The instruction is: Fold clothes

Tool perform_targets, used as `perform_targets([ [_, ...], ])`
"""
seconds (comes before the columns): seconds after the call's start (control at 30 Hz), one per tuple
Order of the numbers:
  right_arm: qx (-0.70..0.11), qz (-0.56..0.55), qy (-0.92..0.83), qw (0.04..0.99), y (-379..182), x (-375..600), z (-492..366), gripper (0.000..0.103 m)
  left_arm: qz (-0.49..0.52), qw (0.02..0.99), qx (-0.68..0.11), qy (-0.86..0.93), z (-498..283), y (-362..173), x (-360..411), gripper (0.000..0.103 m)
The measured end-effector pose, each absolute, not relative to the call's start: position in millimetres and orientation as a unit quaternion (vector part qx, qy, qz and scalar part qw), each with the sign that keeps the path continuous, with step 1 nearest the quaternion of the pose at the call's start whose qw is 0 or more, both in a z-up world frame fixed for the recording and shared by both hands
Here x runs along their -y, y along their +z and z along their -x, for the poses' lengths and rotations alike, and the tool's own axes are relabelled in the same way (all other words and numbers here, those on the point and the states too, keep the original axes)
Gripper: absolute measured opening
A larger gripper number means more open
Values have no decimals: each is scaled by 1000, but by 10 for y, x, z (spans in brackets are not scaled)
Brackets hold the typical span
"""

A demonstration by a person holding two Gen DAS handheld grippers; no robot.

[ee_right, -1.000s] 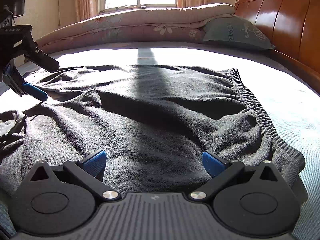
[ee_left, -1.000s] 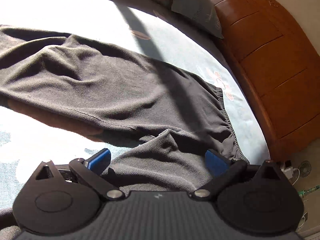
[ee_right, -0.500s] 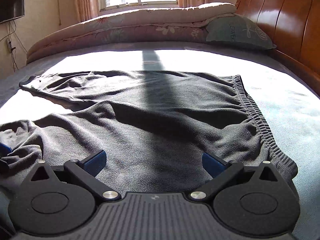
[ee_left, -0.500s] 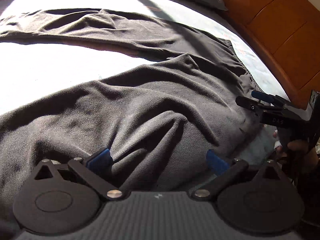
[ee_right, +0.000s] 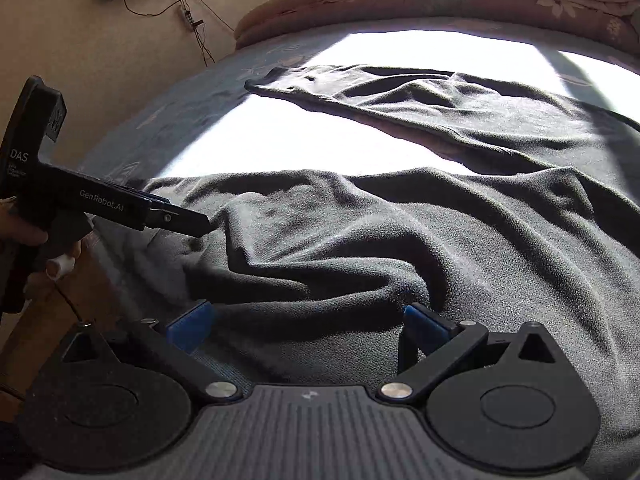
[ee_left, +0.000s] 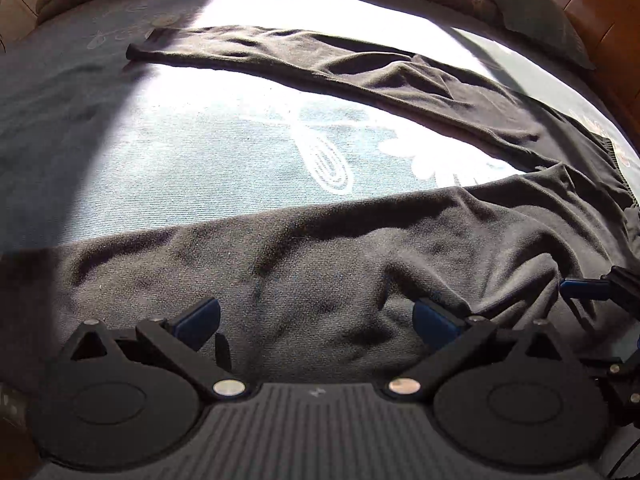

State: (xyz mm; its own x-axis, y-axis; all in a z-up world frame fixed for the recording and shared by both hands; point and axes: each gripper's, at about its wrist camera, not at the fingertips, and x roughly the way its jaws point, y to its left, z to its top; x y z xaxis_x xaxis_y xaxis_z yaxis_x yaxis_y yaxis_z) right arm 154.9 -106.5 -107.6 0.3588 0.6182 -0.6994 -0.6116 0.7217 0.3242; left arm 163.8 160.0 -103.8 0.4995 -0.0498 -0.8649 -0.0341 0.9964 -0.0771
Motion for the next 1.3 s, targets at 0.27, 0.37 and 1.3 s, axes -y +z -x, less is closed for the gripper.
perform_targets([
  [0.27,-452,-22,415,789,-968,910,-1342,103,52,876,-479,5,-1532,-966,-1919,102],
  [0.37,-432,-42,418,798,-874,939,-1368,103,51,877,-477,3,-1546,-958,-1931,102],
  [1.3,-439,72,192,875,-1108,1690,-1592,103,112,876,-468,-35,-1311,-917,-2163,102],
])
